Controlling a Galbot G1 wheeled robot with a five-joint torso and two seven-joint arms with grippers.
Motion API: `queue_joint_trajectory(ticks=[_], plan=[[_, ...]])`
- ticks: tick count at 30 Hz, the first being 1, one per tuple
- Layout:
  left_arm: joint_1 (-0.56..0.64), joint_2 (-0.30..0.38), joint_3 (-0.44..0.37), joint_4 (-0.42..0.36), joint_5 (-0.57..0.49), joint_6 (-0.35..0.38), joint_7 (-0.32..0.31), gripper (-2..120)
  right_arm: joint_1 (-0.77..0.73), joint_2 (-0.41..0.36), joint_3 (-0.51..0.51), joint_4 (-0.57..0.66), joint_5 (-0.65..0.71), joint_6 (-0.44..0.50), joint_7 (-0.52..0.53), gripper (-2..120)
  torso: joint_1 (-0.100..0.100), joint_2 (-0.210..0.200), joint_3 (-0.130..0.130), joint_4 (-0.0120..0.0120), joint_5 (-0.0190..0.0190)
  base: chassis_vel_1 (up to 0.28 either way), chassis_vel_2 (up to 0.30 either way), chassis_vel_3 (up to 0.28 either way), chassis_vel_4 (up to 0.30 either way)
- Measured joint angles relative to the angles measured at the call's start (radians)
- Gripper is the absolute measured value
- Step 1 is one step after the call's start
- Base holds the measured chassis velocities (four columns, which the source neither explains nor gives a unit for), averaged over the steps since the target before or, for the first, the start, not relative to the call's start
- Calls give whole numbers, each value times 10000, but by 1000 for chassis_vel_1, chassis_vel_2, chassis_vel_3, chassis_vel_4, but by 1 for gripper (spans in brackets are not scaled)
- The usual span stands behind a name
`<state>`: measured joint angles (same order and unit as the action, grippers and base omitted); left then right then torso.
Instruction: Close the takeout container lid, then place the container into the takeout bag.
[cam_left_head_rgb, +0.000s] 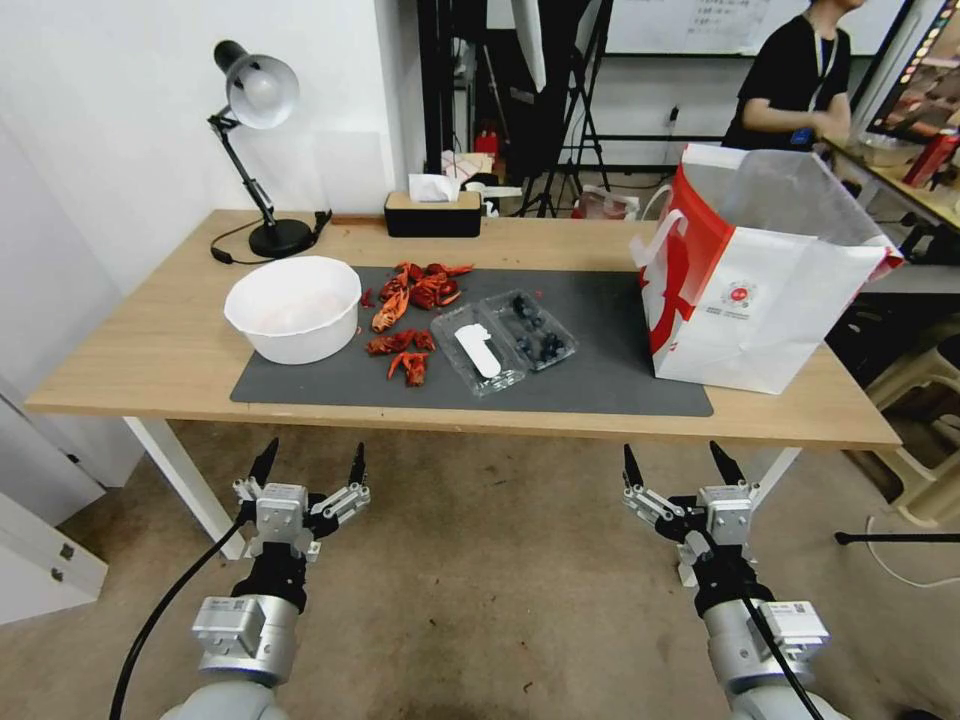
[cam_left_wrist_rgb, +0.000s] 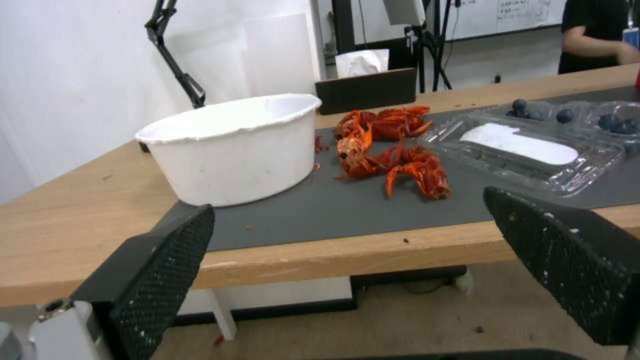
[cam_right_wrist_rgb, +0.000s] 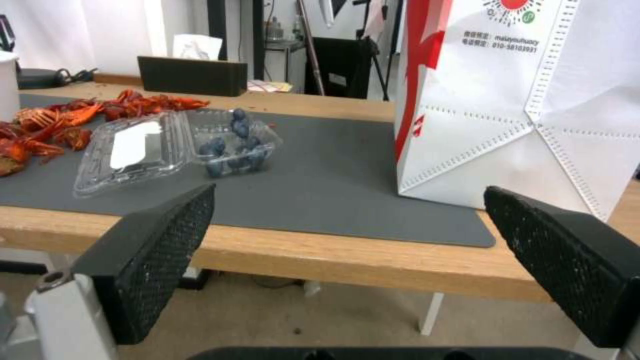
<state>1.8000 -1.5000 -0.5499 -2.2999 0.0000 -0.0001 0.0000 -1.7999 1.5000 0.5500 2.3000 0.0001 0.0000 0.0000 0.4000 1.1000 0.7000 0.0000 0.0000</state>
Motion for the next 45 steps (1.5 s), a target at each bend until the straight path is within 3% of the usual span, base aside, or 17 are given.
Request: queue_joint_trajectory(ticks=[26, 29, 31, 32, 35, 37, 45], plan=[[0, 67, 2, -42, -165, 82, -35, 100, 11, -49, 3, 7, 31, -47, -24, 100, 1, 0, 0, 1, -2, 0, 0, 0, 0], [-23, 471, 22, -398, -1109, 675, -293, 100, 185, -676, 223, 204, 532, -816, -482, 100, 0, 0, 0, 0, 0, 0, 0, 0, 0], [-23, 497, 23, -421, -1173, 717, -312, 100, 193, -704, 232, 213, 554, -848, -502, 100, 0, 0, 0, -1, 0, 0, 0, 0, 0], [-38, 777, 44, -664, -1833, 1133, -489, 100, 360, -1310, 448, 406, 1045, -1583, -953, 100, 0, 0, 0, 1, 2, 0, 0, 0, 0], [-53, 998, 58, -862, -2364, 1464, -630, 100, 485, -1752, 604, 543, 1404, -2127, -1280, 100, 1, 0, 0, 0, 1, 0, 0, 0, 0], [-76, 1390, 83, -1204, -3288, 2048, -882, 100, 726, -2606, 898, 823, 2092, -3177, -1913, 100, 0, 0, 0, 1, 0, 0, 0, 0, 0], [-108, 2226, 116, -1866, -5160, 3203, -1136, 100, 815, -2995, 1043, 887, 2475, -3671, -2238, 100, 0, 0, 0, -1, 0, 0, 0, 0, 0]])
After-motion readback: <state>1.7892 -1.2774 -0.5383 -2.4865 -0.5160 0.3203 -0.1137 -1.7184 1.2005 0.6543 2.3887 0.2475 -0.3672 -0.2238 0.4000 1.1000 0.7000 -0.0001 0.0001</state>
